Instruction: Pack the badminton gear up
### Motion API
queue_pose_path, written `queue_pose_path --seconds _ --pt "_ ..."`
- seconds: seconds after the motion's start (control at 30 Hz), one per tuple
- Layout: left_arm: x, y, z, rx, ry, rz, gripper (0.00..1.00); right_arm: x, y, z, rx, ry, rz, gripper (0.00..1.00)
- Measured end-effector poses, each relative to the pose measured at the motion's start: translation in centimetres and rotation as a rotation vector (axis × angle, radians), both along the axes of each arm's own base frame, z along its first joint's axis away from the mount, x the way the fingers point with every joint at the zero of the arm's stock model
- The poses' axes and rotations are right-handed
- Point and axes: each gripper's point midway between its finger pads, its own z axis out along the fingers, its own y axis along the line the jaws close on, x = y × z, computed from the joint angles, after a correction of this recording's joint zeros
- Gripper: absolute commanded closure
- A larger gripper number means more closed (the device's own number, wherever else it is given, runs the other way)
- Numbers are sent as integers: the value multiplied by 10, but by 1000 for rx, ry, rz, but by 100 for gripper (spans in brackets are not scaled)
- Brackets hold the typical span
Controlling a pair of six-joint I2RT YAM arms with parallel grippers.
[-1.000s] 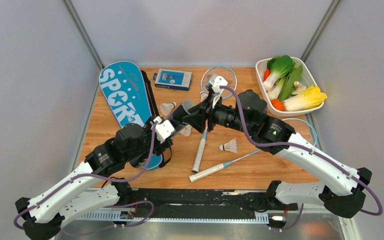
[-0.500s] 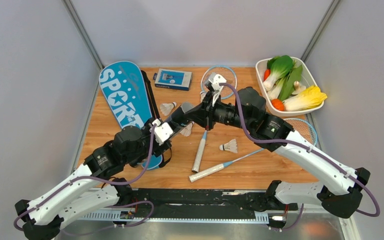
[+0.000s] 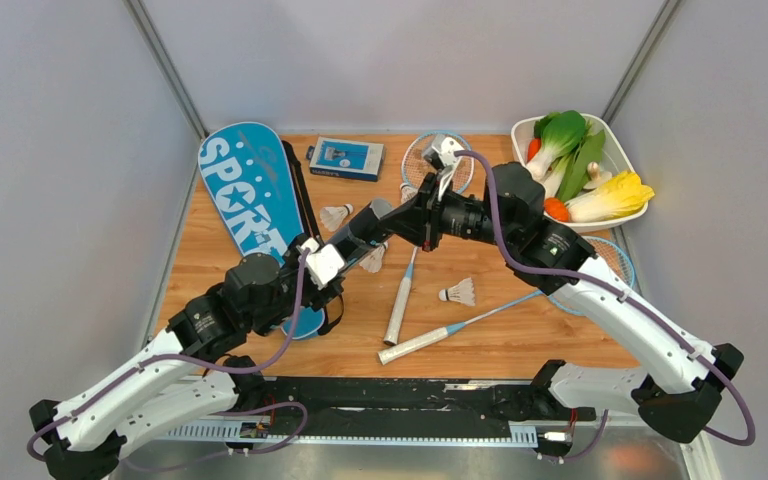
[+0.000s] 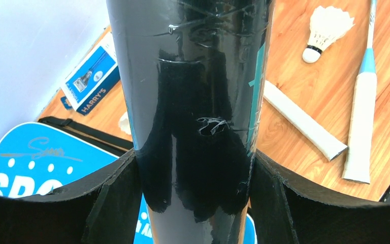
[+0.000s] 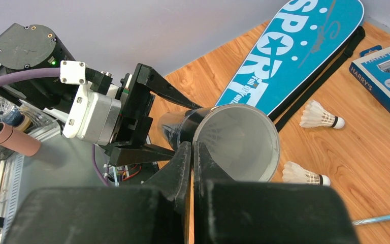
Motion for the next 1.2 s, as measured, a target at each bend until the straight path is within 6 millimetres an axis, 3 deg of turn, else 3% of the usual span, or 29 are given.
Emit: queue_pose_path --seconds 0.53,1.2 --pt "-1 -14 19 -57 -58 -57 49 -7 -18 16 39 1 -10 100" --pt "-2 -20 28 -78 -90 -89 49 -11 -28 26 54 5 12 100"
